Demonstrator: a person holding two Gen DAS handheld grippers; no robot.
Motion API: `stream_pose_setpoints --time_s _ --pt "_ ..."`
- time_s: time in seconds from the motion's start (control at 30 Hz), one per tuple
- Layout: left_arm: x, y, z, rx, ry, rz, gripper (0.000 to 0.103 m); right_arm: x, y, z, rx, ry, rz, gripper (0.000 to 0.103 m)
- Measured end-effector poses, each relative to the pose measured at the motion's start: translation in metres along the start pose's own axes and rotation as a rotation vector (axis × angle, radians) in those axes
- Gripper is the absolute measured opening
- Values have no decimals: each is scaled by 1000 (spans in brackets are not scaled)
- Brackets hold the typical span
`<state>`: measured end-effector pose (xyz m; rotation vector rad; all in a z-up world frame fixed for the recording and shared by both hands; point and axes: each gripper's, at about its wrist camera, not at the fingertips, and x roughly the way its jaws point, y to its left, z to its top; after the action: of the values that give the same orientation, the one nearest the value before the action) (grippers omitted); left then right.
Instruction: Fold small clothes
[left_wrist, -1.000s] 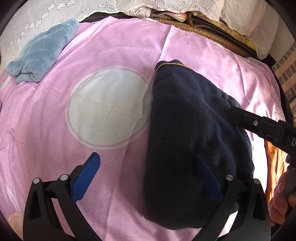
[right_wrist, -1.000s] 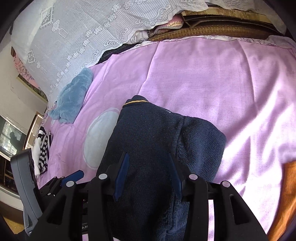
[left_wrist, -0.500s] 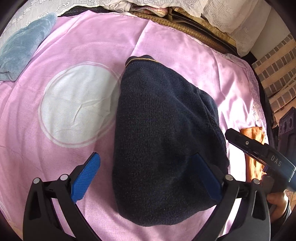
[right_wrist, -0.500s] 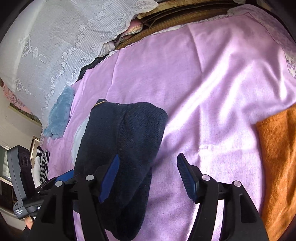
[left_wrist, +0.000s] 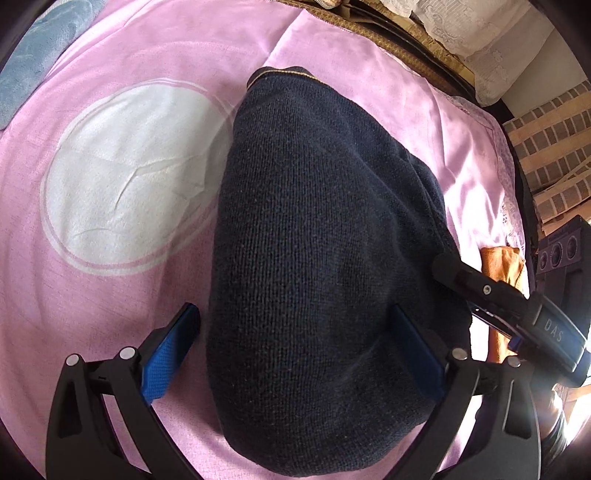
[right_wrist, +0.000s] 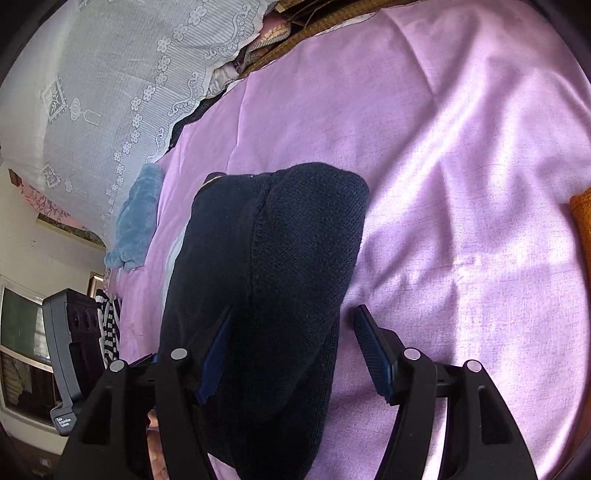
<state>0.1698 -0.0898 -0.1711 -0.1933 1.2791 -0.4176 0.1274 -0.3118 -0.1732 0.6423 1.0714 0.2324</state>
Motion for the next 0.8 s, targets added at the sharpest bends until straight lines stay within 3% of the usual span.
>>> stream_pose_setpoints --time_s 0.13,0.2,0.3,0.5,0.8 --pt "2 -3 1 2 3 13 99 9 7 -6 -39 -5 -22 67" --pt "2 -7 1 19 -9 28 98 9 7 -7 -44 -10 -18 59" --pt "-1 -18 0 60 -30 48 86 8 9 -9 -46 -8 -6 47" --pt "-14 -22 -4 76 -61 72 74 -3 20 -14 -86 -39 -24 35" --pt "-52 -28 -27 86 -109 62 71 -34 38 -32 -108 -67 2 33"
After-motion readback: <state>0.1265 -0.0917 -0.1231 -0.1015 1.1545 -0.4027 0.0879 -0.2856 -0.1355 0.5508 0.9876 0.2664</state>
